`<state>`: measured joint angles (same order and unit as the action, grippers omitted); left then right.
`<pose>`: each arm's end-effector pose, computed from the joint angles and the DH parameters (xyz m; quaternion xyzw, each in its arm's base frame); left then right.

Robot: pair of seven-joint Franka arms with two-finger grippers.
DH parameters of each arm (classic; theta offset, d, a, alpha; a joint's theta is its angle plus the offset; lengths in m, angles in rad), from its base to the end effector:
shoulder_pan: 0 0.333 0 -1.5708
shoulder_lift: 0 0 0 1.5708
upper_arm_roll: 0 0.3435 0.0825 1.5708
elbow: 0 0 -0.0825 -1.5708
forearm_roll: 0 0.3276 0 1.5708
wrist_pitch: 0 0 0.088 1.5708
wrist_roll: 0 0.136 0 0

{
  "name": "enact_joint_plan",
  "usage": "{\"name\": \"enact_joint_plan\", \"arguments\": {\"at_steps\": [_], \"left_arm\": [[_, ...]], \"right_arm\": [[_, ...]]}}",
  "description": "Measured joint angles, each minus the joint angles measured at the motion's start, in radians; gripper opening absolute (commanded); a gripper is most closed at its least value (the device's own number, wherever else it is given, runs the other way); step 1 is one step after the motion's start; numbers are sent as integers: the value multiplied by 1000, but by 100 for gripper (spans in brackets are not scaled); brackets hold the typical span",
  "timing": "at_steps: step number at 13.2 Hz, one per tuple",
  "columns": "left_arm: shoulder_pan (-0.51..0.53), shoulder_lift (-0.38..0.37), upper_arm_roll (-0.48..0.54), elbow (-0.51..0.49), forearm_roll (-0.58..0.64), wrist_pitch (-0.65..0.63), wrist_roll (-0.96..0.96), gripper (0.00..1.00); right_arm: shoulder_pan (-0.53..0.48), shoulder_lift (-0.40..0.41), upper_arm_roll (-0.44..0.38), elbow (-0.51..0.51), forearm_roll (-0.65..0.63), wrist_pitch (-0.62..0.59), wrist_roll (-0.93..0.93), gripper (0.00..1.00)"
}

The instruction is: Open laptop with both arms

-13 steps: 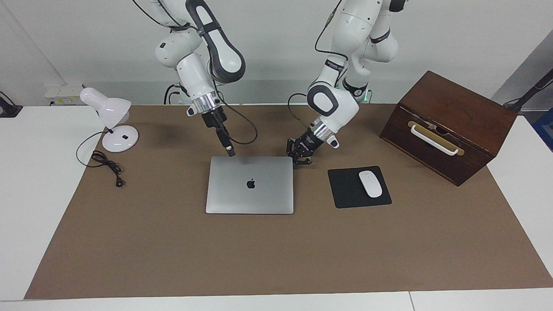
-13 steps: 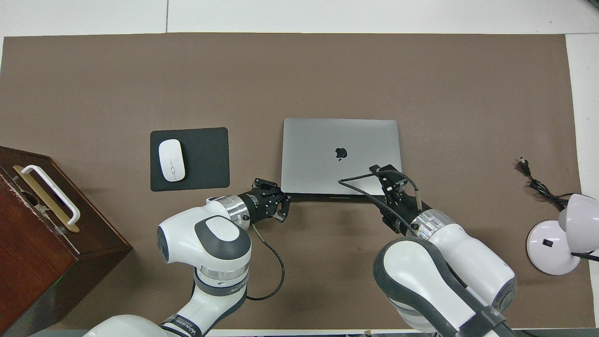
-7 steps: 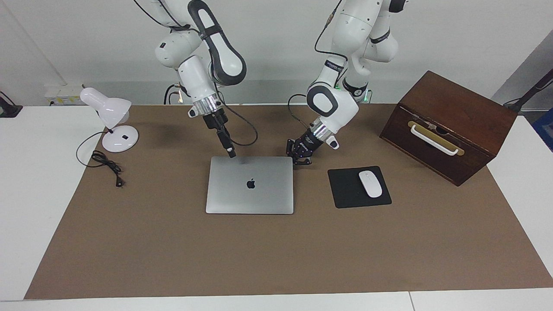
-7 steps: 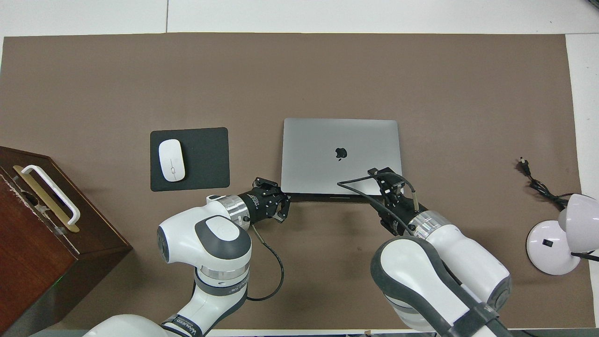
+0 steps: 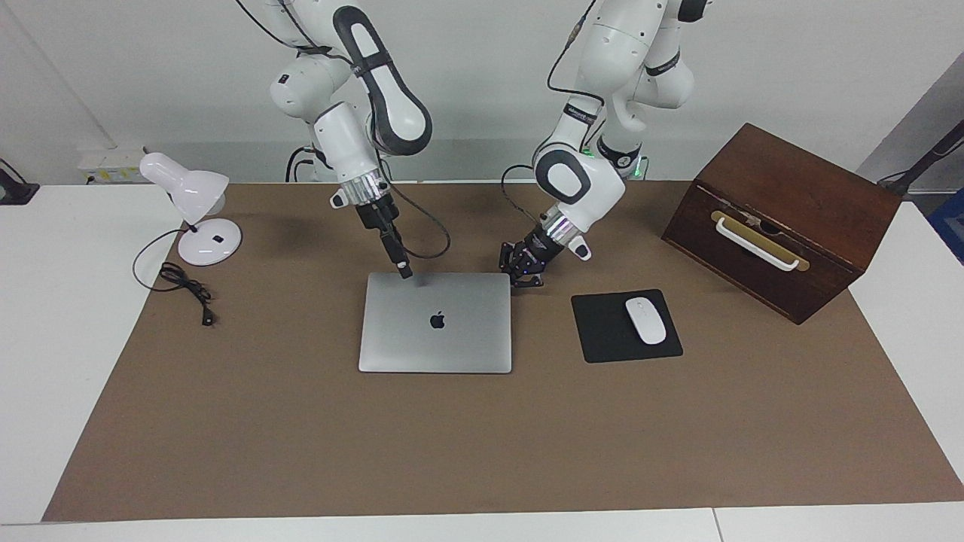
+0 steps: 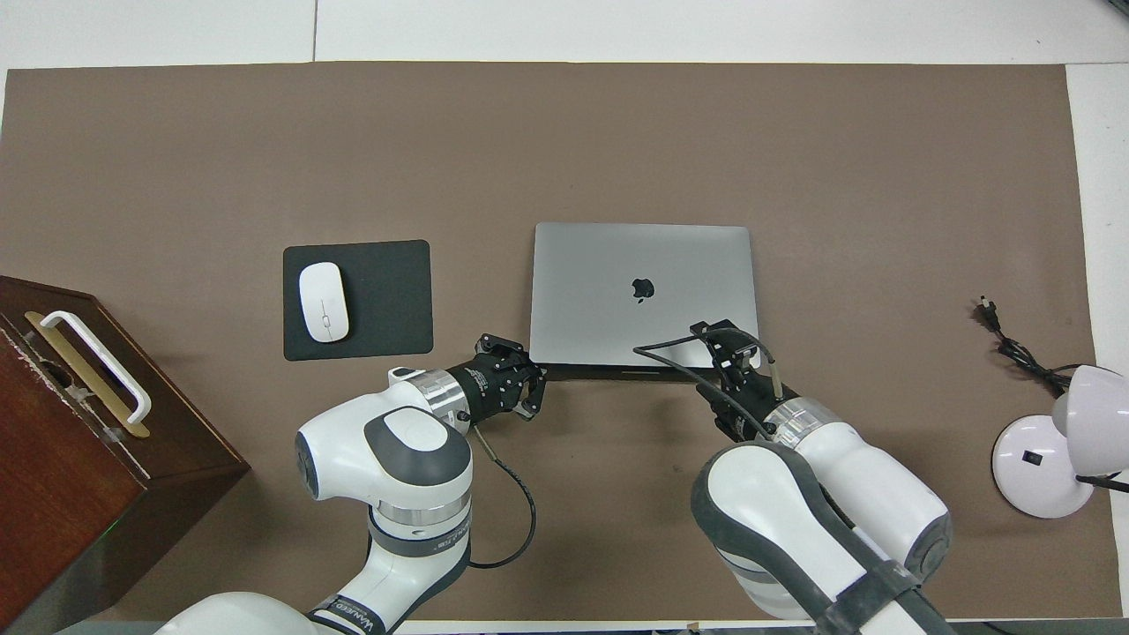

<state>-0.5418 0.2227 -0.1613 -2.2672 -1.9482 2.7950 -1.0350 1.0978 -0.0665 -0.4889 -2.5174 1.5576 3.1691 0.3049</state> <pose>0.4083 -0.3002 0.3060 0.4189 0.8085 -0.2627 0.3191 0.3960 0.1632 0.3730 -0.7576 0.5603 -0.1083 0.3169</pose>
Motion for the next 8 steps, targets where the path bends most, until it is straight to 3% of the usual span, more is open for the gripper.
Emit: {"name": "enact_joint_plan", "arguments": {"at_steps": [8], "left_arm": [[11, 0, 2, 0, -2, -1, 1, 0]], "right_arm": [[0, 9, 0, 3, 0, -5, 0, 100]]}}
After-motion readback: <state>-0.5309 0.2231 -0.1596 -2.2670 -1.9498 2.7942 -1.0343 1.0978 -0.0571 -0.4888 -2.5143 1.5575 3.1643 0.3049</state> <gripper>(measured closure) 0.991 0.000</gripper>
